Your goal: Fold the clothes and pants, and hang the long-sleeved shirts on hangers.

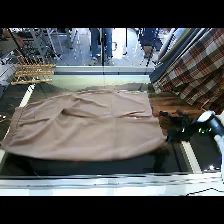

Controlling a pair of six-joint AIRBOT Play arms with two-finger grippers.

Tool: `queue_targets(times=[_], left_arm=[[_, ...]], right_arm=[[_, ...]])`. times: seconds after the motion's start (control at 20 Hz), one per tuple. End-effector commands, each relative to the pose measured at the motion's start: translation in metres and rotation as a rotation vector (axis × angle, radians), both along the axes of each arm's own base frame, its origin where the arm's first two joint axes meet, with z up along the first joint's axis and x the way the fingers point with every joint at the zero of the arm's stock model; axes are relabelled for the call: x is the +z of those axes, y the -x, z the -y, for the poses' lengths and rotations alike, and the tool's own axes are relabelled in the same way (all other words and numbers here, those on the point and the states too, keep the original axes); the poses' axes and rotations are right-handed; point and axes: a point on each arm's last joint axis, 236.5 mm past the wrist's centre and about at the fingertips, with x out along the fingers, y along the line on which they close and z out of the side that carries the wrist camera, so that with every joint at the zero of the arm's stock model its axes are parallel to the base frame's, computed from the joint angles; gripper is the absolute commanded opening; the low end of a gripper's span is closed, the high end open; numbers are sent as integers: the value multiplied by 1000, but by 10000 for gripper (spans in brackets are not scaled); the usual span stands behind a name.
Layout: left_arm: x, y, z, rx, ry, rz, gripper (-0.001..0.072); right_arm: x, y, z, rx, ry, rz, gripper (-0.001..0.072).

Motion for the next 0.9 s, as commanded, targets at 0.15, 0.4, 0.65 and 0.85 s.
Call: queue_targets(times=[0.15, 0.4, 0.65, 0.85], left_arm=[[-31, 95, -16, -126, -71, -353, 15], [-30, 87, -21, -69, -103, -343, 700], [20, 41, -56, 174, -285, -252, 702], [67, -11, -67, 224, -378, -45, 701]], right_arm=[[-37, 74, -11, 50, -5, -191, 15], [6, -3, -8, -19, -23, 41, 503], [36, -172, 29, -495, -96, 477, 501], [-4, -232, 20, -514, -241, 416, 427]])
